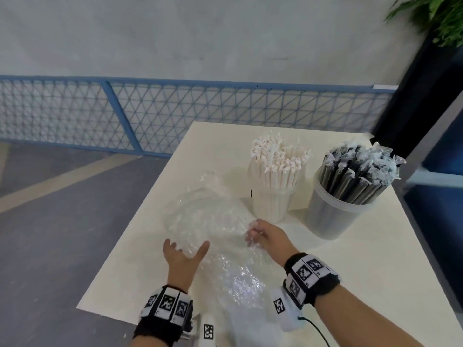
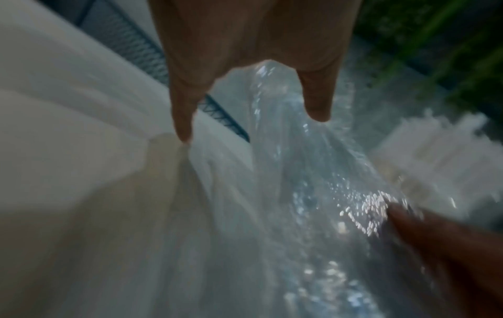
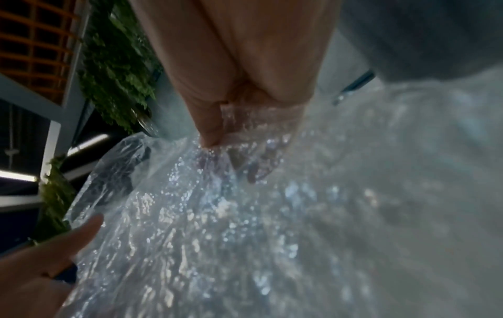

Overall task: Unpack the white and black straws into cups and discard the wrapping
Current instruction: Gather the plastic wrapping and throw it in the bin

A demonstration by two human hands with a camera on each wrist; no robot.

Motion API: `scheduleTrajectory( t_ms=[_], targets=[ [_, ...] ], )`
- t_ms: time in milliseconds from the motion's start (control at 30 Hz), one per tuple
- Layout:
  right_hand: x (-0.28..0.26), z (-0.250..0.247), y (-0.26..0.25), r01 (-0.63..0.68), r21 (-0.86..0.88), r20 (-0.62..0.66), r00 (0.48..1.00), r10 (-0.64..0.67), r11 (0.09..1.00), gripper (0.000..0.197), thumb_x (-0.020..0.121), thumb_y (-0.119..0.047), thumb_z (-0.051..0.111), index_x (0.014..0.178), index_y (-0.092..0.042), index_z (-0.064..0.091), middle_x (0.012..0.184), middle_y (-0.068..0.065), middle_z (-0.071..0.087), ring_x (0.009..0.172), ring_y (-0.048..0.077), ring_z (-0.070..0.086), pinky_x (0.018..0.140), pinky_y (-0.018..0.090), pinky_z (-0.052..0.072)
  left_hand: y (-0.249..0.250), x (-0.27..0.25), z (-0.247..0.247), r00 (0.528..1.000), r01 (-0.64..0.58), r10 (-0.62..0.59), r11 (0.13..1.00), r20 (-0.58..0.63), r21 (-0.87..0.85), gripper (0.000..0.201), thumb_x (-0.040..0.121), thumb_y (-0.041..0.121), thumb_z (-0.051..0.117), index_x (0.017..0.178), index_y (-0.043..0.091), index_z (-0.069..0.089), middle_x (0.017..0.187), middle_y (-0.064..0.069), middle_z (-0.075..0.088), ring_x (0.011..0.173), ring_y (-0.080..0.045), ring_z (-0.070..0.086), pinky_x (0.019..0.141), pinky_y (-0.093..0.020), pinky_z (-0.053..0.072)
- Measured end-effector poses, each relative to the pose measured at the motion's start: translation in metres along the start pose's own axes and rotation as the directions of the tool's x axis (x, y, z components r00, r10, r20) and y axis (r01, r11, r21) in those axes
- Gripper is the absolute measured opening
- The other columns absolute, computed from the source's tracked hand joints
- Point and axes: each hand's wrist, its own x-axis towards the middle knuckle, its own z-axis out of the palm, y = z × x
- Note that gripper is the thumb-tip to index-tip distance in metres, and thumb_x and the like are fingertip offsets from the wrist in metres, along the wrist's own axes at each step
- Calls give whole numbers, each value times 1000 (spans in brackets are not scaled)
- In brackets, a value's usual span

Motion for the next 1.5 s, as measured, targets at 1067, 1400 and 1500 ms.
scheduleTrajectory(
  t_ms=[1067, 1400, 1500],
  targets=[
    [-13, 0, -7, -211, 340, -163, 946, 279, 916, 38, 91, 4, 38, 73, -15, 66, 82, 2, 64, 79, 22, 55, 64, 27, 41, 35, 22, -12, 668, 347, -163, 931, 726, -111, 30, 91, 1, 35, 99, 8, 63, 87, -9, 68, 69, -20, 65, 58, -28, 54],
    [-89, -57, 10, -134, 503, -362, 864, 349, 854, 27, 91, -3, 43, 108, -17, 60, 102, 9, 62, 89, 25, 59, 73, 34, 52, 51, 8, 58, 529, -270, 51, 956, 847, 111, 17, 68, 2, 77, 75, 13, 65, 74, 3, 57, 61, -11, 50, 54, -17, 44],
    [-134, -83, 29, -79, 717, -358, 811, 463, 692, 35, 97, -27, 33, 128, -20, 49, 103, 9, 64, 86, 27, 60, 76, 40, 49, 59, -1, 84, 494, -369, 160, 929, 854, 40, 19, 73, -3, 74, 73, 15, 66, 79, 8, 62, 69, -8, 54, 65, -15, 49]
  ],
)
